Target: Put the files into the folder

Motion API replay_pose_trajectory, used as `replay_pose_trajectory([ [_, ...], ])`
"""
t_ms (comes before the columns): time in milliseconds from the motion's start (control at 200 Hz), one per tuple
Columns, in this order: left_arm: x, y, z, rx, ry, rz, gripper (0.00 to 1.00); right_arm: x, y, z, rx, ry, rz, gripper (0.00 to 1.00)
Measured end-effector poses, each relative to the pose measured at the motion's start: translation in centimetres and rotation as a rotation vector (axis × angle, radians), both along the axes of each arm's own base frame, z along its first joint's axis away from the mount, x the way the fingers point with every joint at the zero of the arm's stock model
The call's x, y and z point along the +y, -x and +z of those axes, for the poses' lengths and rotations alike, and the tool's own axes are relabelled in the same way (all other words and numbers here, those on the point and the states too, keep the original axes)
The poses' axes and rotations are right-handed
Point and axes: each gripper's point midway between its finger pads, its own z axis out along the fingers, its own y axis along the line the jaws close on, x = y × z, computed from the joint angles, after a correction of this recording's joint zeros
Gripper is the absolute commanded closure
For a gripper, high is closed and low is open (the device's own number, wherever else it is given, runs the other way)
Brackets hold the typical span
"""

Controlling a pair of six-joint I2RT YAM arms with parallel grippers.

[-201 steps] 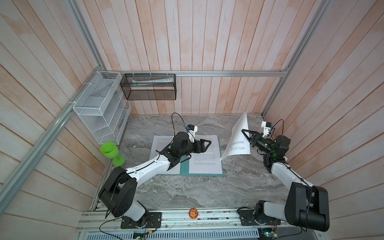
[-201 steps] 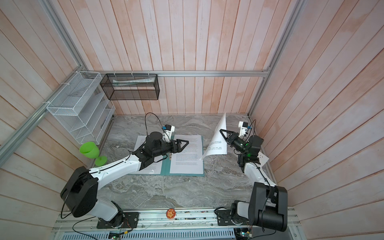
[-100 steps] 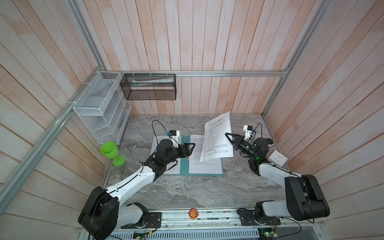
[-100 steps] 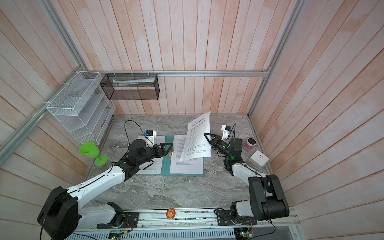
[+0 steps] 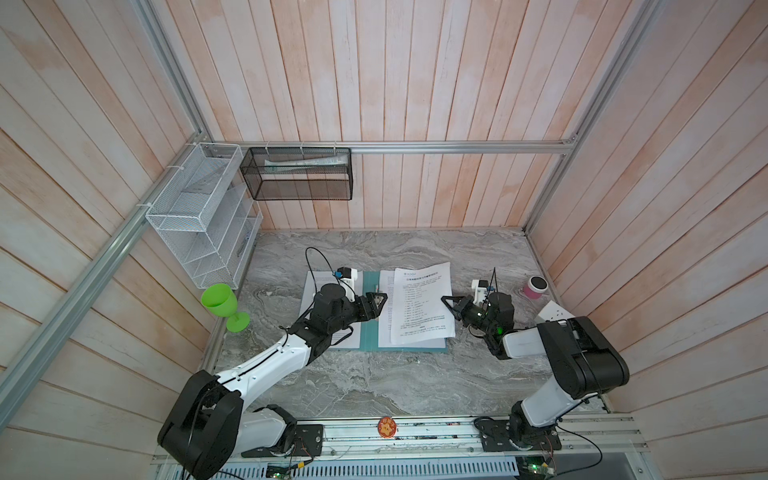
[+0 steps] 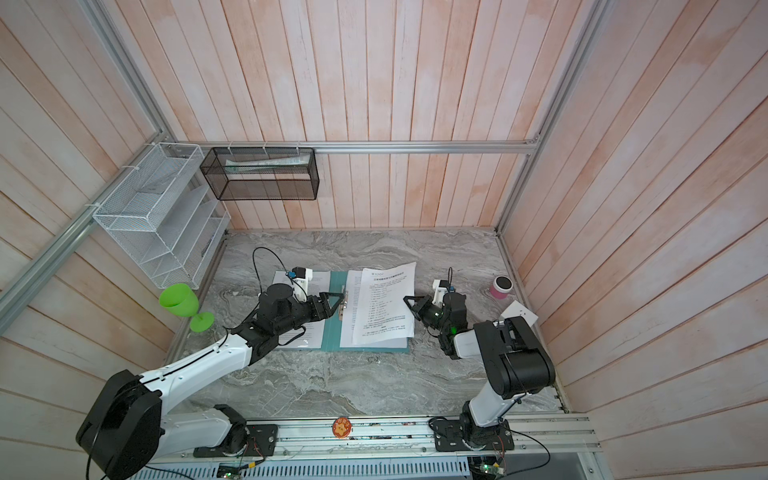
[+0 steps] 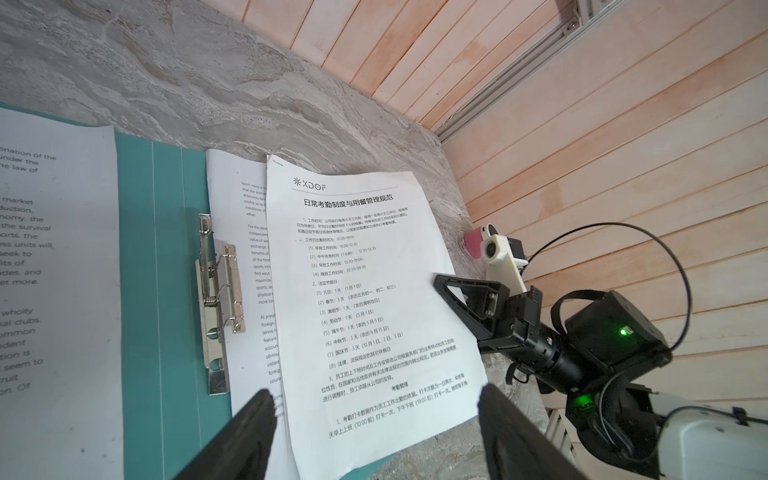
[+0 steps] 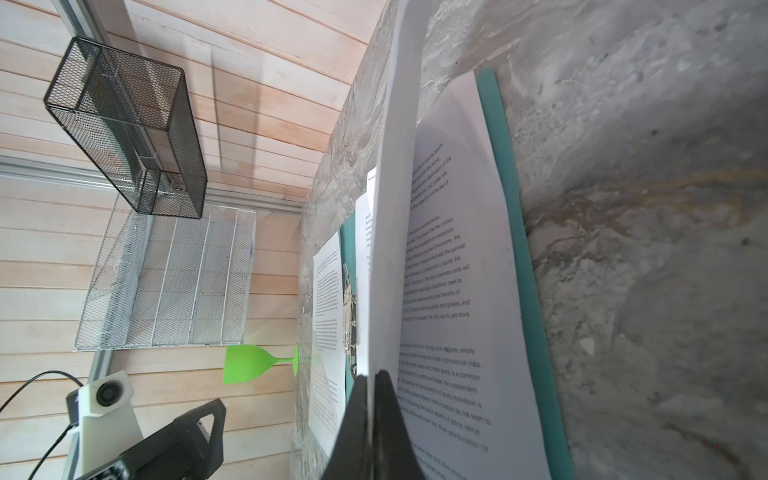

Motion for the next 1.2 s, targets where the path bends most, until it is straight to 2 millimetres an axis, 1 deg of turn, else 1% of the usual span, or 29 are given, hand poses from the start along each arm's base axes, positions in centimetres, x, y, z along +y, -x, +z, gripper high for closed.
replay_pose_trajectory([
  [95, 0.0, 0.0, -0.2, 0.004, -0.002, 0.000, 0.21, 0.2, 0.0, -0.2, -0.005, 0.022, 0.009, 1.00],
  [280, -0.1, -0.1, -1.1, 0.026, -0.013, 0.001, 0.21, 1.0, -0.3, -0.1, -0.021, 0.046, 0.041, 1.00],
  [510, -0.1, -0.1, -1.2, 0.028, -0.014, 0.002, 0.21, 2.1, -0.1, -2.4, 0.030, 0.065, 0.080, 1.00],
  [605, -0.1, -0.1, -1.2, 0.028, -0.014, 0.002, 0.21, 2.5, 0.1, -2.8, 0.044, 0.067, 0.091, 1.00],
  [810, -0.1, -0.1, -1.2, 0.026, -0.013, 0.002, 0.21, 2.9, 0.3, -2.9, 0.045, 0.065, 0.101, 1.00],
  [990, 0.0, -0.2, -1.3, 0.029, -0.014, 0.004, 0.21, 3.1, 0.4, -3.4, 0.057, 0.069, 0.107, 1.00],
  [1200, 0.1, -0.2, -1.4, 0.030, -0.015, 0.006, 0.21, 3.2, 0.2, -3.2, 0.049, 0.071, 0.110, 1.00],
])
